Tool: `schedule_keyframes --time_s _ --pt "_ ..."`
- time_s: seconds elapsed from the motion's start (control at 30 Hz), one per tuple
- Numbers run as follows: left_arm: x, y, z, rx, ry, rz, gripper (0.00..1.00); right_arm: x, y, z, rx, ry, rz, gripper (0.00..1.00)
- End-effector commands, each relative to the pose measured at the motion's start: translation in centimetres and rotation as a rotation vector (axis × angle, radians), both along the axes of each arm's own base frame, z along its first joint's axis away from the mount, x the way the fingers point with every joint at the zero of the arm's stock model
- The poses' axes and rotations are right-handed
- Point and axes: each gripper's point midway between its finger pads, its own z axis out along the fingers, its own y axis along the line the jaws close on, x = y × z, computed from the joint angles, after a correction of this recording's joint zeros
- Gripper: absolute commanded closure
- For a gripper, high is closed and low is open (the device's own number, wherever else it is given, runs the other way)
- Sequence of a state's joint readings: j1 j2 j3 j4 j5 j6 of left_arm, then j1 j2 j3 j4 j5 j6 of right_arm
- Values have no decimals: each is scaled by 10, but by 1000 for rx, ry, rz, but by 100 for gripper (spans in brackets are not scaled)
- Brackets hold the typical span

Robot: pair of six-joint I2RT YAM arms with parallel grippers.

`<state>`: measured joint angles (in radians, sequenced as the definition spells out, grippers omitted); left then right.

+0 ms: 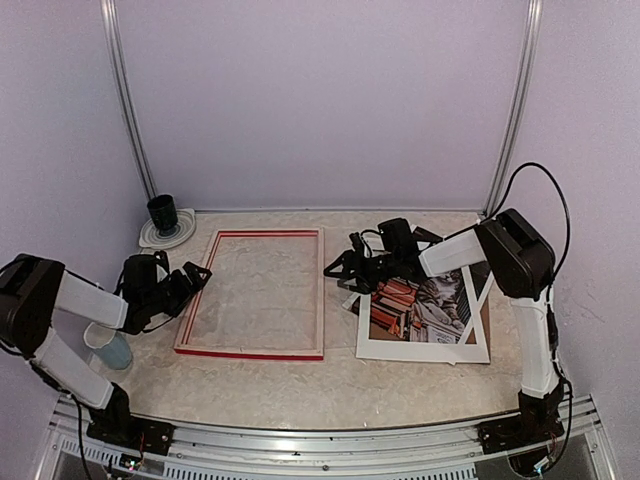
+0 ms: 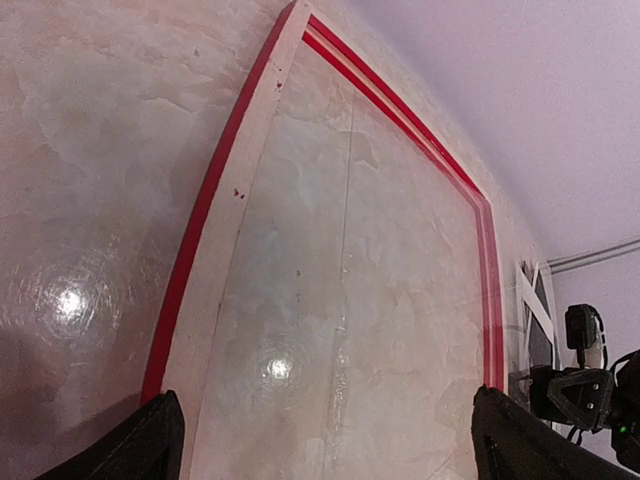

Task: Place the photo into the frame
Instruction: Pick up the glass panel from the frame body.

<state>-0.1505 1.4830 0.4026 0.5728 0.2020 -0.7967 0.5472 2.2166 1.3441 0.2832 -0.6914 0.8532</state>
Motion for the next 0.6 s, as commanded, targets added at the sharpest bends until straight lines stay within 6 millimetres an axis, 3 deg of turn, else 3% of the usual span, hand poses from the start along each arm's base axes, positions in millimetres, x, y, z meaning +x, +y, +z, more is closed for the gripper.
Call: schedule_keyframes --time_s 0.0,0.23,0.57 --pt "10 0 3 -14 -63 -38 1 6 6 9 57 -27 26 31" --pt "10 -1 -12 -28 -46 -77 1 4 7 4 75 3 37 33" --pt "6 -11 -23 -110 -46 -121 1 10 4 -16 42 99 -9 29"
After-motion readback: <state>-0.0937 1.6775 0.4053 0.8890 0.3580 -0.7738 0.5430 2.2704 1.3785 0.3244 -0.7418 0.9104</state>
